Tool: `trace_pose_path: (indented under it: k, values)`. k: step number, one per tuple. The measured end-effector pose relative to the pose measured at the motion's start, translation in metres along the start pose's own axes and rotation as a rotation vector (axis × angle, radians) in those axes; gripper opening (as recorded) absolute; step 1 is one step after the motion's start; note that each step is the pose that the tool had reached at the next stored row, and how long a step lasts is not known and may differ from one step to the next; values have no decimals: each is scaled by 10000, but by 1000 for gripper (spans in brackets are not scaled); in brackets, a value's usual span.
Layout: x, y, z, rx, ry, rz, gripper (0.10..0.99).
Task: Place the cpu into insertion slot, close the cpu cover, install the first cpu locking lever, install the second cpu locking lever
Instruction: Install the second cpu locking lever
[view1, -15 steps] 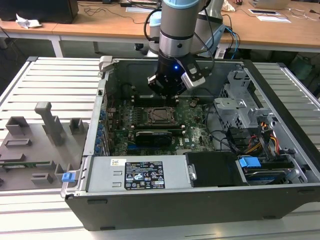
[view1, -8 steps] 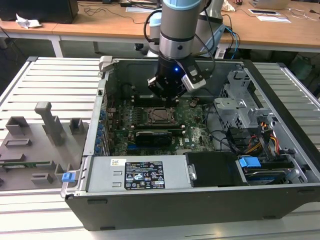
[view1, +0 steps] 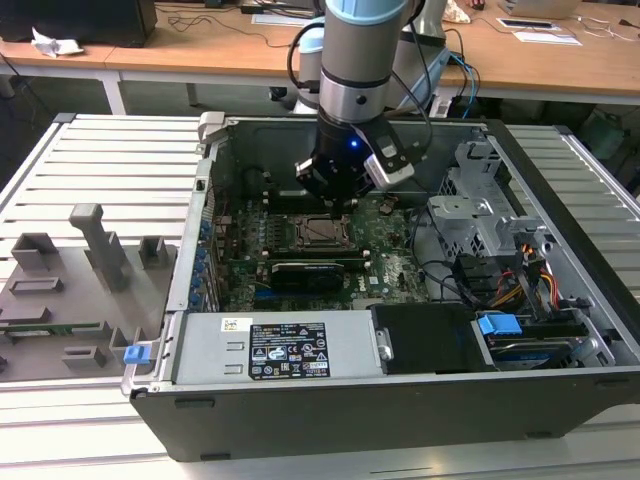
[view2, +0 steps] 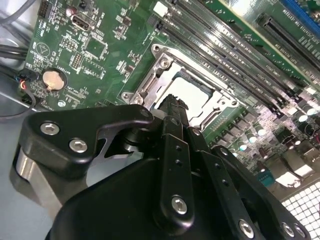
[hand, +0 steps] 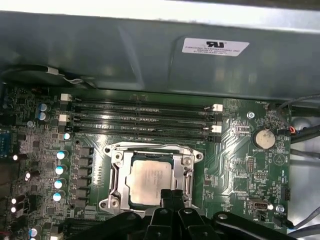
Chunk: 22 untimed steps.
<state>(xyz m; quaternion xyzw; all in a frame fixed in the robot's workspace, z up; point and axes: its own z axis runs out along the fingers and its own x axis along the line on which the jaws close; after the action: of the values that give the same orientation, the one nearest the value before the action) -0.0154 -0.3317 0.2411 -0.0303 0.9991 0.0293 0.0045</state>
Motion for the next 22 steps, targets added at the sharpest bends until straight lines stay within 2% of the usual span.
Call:
trace_pose_path:
  k: [8, 16, 17, 22]
  values:
    - [3, -54, -2, 1, 0, 0, 106]
    - [13, -213, -10, -5, 0, 0, 106]
    - [14, -238, -10, -30, 10, 1, 106]
    - [16, -263, -6, -44, 14, 2, 106]
